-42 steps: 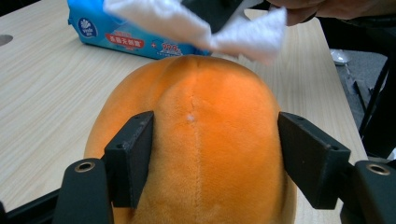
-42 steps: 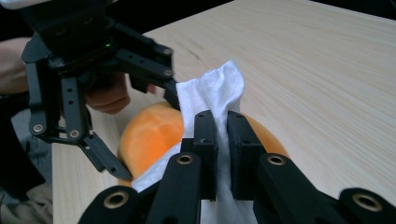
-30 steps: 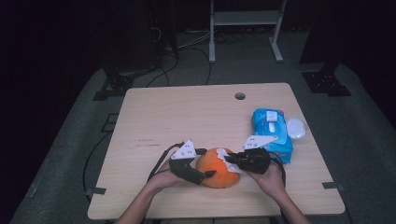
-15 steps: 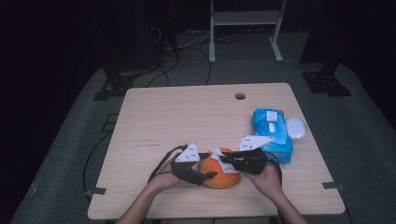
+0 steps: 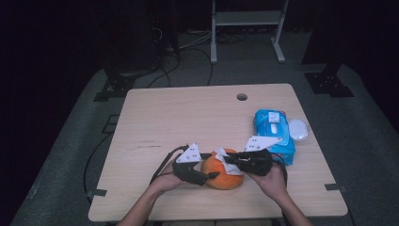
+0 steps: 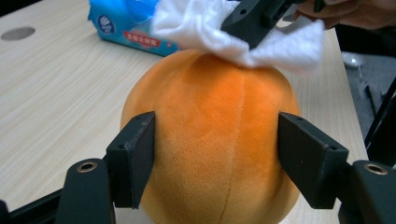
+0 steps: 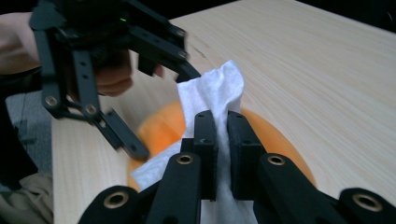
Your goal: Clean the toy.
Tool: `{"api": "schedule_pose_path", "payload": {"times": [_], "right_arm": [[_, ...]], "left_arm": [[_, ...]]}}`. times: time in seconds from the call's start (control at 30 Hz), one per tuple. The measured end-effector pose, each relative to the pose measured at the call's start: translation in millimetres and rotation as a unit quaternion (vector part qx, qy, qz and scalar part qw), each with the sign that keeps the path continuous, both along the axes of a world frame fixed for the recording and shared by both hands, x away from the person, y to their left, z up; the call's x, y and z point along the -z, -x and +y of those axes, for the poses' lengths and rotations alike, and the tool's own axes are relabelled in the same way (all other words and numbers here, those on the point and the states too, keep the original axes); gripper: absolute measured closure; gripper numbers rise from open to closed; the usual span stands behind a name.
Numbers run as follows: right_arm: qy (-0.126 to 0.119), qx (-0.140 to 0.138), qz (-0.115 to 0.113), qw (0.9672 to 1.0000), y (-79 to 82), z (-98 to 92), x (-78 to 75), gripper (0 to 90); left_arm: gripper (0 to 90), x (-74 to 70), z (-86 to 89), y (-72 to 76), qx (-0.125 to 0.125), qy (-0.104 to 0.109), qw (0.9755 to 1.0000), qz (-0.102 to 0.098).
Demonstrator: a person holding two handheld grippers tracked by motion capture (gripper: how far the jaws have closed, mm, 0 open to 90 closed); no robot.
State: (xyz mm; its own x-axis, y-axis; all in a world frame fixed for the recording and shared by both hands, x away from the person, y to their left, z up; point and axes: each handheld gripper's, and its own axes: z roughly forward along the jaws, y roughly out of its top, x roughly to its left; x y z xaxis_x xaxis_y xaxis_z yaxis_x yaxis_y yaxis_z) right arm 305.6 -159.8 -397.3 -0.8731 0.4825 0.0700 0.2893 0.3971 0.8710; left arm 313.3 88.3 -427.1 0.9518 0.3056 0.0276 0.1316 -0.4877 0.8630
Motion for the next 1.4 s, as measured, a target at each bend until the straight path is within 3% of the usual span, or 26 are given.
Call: {"api": "schedule_pose_path", "payload": {"times": [0.07, 0.27, 0.33, 0.47, 0.6, 0.67, 0.77, 0.87, 0.97, 1.03, 1.07, 1.1, 1.2, 1.3, 1.4], "right_arm": [[0.013, -0.004, -0.003, 0.9999, 0.3, 3.9, 1.4, 82.5], [0.015, 0.001, 0.011, 0.9998, -3.4, -3.3, 8.6, 82.5], [0.017, 0.004, 0.012, 0.9998, -4.2, -5.9, 9.5, 82.5], [0.019, 0.011, 0.018, 0.9996, -6.0, -10.7, 11.3, 82.5], [0.003, 0.010, 0.011, 0.9999, -1.8, -8.9, 2.7, 82.5], [-0.011, -0.005, 0.008, 0.9999, 2.6, -2.9, -2.5, 82.5], [0.013, -0.013, -0.008, 0.9998, 5.6, 5.6, -2.9, 82.5], [0.011, -0.011, 0.004, 0.9999, 1.4, 1.4, 1.2, 82.5], [0.005, -0.001, 0.012, 0.9999, -2.2, -6.4, 4.1, 82.5], [0.002, 0.003, 0.014, 0.9999, -4.0, -10.8, 3.8, 82.5], [0.000, 0.004, 0.016, 0.9999, -4.9, -12.0, 3.9, 82.5], [0.000, 0.004, 0.016, 0.9999, -5.6, -12.5, 4.0, 82.5], [0.005, 0.006, 0.012, 0.9999, -5.0, -11.6, 2.4, 82.5], [0.006, 0.005, -0.004, 1.0000, -0.1, -7.3, -3.4, 82.6], [0.002, -0.014, -0.013, 0.9998, 8.1, 3.8, -9.0, 82.6]], "left_arm": [[28.9, 1.5, 1.5, -0.7, -0.001, 0.004, 1.0000, 0.003], [14.4, 8.0, 6.5, -8.2, -0.013, 0.031, 0.9991, 0.025], [14.8, 11.8, 6.2, -8.8, -0.009, 0.029, 0.9990, 0.032], [27.0, 9.3, 6.4, -6.9, -0.009, 0.025, 0.9991, 0.032], [31.6, 2.1, 1.2, -1.7, -0.007, 0.017, 0.9997, 0.016], [31.8, -0.6, -2.8, 1.3, -0.006, 0.009, 0.9999, 0.006], [31.2, -1.0, -3.4, 2.5, -0.007, 0.006, 1.0000, 0.002], [24.3, 0.6, 0.7, -0.9, -0.012, 0.027, 0.9995, 0.012], [12.4, 4.1, 1.9, -4.7, -0.025, 0.026, 0.9991, 0.025], [10.9, 9.3, 1.6, -7.1, -0.027, 0.030, 0.9983, 0.042], [12.0, 11.2, 1.1, -7.8, -0.021, 0.032, 0.9981, 0.049], [19.9, 11.8, 1.1, -6.9, -0.018, 0.032, 0.9984, 0.044], [30.2, 7.0, 0.1, -4.8, -0.026, 0.025, 0.9985, 0.042], [33.1, 0.3, -4.0, -0.1, -0.027, 0.016, 0.9989, 0.034], [33.6, -6.2, -12.6, 7.8, -0.022, 0.005, 0.9997, 0.010]]}}
